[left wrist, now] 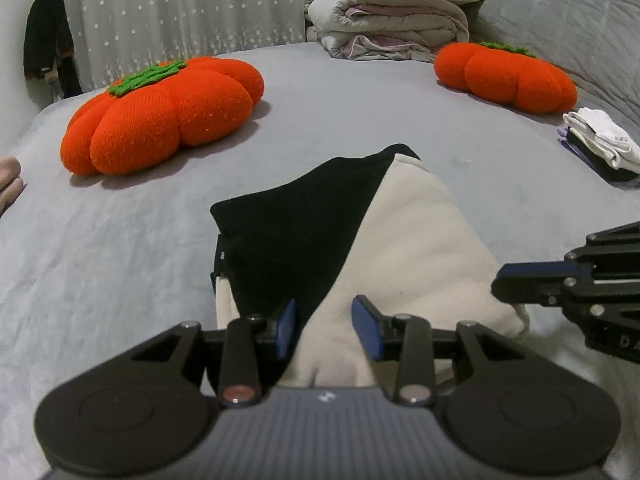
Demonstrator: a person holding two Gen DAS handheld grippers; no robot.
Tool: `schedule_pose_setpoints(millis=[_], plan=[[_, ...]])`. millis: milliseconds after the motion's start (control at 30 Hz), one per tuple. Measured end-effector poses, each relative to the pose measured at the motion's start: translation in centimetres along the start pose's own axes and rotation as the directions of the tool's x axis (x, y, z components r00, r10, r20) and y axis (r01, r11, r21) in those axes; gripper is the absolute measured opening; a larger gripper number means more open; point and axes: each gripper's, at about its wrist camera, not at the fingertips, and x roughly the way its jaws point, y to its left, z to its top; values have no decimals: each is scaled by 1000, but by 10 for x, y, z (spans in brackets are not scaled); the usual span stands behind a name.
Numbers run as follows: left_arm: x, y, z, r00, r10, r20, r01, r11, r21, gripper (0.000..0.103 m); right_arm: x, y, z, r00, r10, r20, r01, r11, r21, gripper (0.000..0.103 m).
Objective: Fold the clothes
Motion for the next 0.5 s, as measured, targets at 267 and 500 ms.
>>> schedule_pose_setpoints(millis=[267, 500], plan=[[0, 0, 0, 1000, -2, 0, 2, 1000, 4, 35, -4, -4, -1, 998, 9, -55, -8, 1000, 13, 9], [0, 2, 1, 1000, -5, -6, 5, 1000, 1, 35, 7, 4, -11, 995, -8, -103, 6, 1000, -27, 9]])
